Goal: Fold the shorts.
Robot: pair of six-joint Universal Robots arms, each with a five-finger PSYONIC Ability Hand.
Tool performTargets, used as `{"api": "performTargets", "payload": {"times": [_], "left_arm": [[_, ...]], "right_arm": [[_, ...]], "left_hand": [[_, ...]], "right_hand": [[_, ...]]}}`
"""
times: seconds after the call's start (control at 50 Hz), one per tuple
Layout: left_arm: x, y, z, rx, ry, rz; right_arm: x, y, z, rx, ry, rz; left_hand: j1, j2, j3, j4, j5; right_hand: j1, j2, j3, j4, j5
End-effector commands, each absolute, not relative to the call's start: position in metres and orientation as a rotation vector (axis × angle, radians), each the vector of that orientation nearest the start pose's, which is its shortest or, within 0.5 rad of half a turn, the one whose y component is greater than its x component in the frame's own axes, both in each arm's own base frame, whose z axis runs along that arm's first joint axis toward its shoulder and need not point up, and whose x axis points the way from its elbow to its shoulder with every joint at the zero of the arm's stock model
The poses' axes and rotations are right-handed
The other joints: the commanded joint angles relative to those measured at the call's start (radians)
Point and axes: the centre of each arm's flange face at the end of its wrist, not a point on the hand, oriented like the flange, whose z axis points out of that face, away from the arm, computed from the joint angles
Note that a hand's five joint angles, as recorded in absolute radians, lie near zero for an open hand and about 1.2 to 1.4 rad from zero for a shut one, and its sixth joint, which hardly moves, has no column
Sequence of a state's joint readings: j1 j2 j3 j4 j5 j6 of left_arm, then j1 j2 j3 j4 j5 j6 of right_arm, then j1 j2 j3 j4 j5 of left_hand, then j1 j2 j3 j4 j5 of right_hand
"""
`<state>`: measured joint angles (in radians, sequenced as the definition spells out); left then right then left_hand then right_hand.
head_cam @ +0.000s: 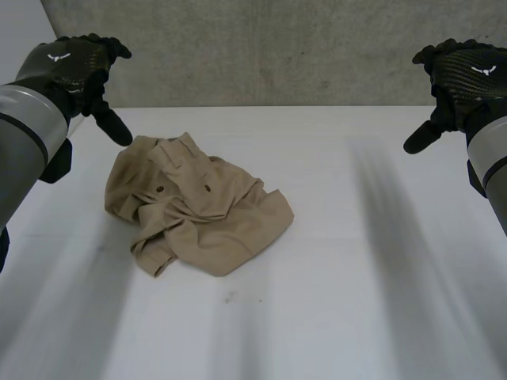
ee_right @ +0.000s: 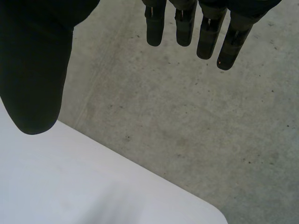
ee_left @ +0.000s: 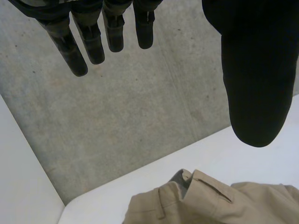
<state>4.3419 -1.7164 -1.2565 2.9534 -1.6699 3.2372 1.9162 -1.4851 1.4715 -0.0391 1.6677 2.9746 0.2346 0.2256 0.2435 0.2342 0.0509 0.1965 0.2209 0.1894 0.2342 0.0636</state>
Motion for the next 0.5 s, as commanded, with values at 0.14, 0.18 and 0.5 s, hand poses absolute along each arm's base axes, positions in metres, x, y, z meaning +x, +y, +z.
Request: {"api": "performTargets", "payload": {"times": [0.14,0.18,0.5], "left_arm": [[-0.241,-0.303,0.299,0.477,2.347,-2.155],[-0.242,-0.314,0.288,0.5,2.338,-2.117],[-0.247,-0.371,0.184,0.702,2.366,-1.972]], "right_arm": [[0.229,-0.27,0.312,-0.455,2.076,-2.194],[0.23,-0.27,0.309,-0.473,2.081,-2.18],[0.236,-0.276,0.284,-0.616,2.151,-2.129]], "left_hand": [[0.399,0.408,0.39,0.399,0.408],[0.279,0.288,0.27,0.28,0.288],[0.035,0.043,0.026,0.035,0.044]], "right_hand": [[-0.022,-0.046,-0.015,-0.06,-0.064],[-0.022,-0.046,-0.015,-0.06,-0.064],[-0.022,-0.046,-0.015,-0.06,-0.064]]}}
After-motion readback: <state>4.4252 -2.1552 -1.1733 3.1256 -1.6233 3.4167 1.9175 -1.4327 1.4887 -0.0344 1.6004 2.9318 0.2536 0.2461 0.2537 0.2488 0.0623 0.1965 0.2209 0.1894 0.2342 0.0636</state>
